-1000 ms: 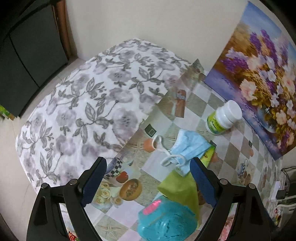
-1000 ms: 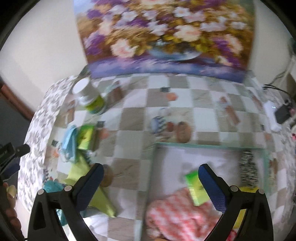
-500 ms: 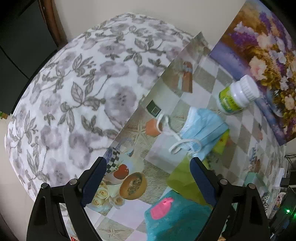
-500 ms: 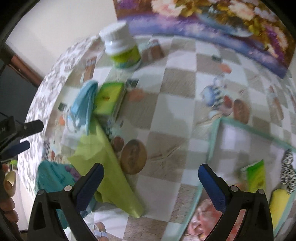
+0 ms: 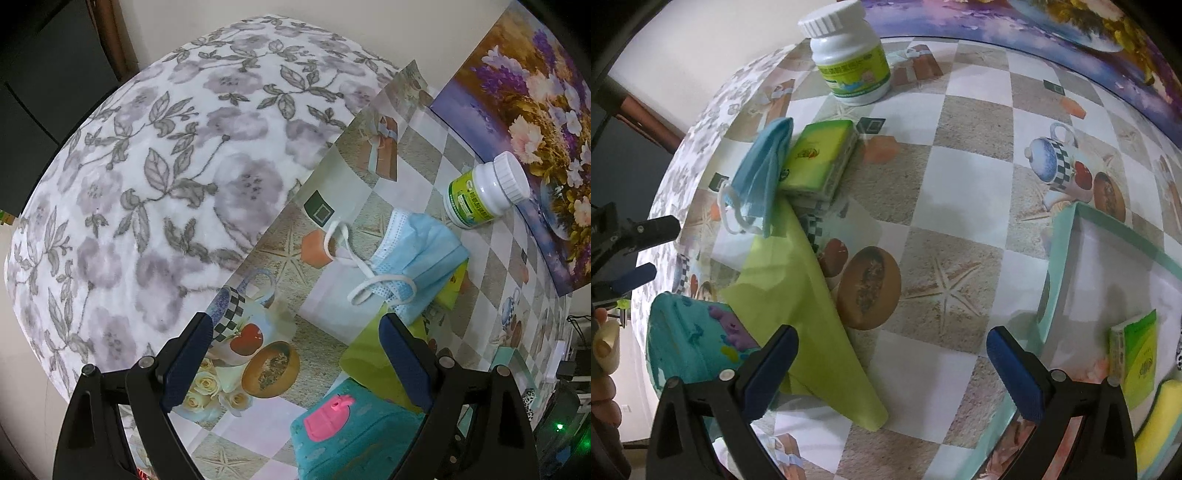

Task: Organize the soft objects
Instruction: 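Move both grippers back to the pile beside the teal box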

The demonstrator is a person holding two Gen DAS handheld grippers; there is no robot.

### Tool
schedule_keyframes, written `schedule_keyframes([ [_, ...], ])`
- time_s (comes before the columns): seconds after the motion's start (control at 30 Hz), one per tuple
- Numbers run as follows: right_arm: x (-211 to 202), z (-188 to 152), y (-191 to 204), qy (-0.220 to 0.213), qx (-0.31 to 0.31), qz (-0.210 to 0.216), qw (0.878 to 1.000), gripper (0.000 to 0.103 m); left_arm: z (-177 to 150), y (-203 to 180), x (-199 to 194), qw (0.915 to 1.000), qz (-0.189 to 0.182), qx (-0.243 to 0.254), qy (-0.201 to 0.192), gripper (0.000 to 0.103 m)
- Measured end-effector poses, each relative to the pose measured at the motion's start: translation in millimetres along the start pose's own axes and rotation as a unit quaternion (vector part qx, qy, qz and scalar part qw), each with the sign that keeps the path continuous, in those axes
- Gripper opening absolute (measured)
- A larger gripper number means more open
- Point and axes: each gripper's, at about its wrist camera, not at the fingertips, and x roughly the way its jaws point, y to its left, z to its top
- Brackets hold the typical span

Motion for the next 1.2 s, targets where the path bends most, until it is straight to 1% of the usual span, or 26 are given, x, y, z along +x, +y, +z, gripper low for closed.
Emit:
schedule_keyframes([
  [0.27, -8, 4, -11, -0.010, -0.003, 0.007, 1.000, 0.103, 1, -3, -5, 1.0000, -0.003, 0.001, -0.006, 0.092],
  [0.5, -22, -2, -12, -0.030, -0.052, -0.005, 0.998, 0.103, 0, -2, -10, 0.9999, -0.004, 0.000, -0.012, 0.092],
  [0.63, -24, -10, 1, -0.031, -0.102, -0.014, 0.994, 0.103, -3, -4, -6, 1.0000, -0.002, 0.006, -0.006, 0.092],
  [0.77, -17, -18, 14, -0.026, -0.146, -0.009, 0.989, 0.103, -5, -6, 1, 0.9997, 0.014, 0.018, 0.002, 0.092],
  [0.9, -6, -27, 26, -0.017, -0.187, -0.025, 0.982, 0.103, -5, -2, 2, 0.9995, 0.027, 0.016, 0.000, 0.092],
  [1.07, 6, -31, 34, -0.016, -0.208, -0.048, 0.977, 0.103, -5, 0, 3, 0.9995, 0.027, 0.016, 0.002, 0.092],
  [1.1, 9, -32, 35, -0.016, -0.209, -0.059, 0.976, 0.103, -5, 0, 3, 0.9995, 0.027, 0.016, 0.002, 0.092],
  [1.2, 11, -30, 35, -0.029, -0.197, -0.059, 0.978, 0.103, -5, -3, 3, 0.9994, 0.028, 0.019, 0.000, 0.092],
])
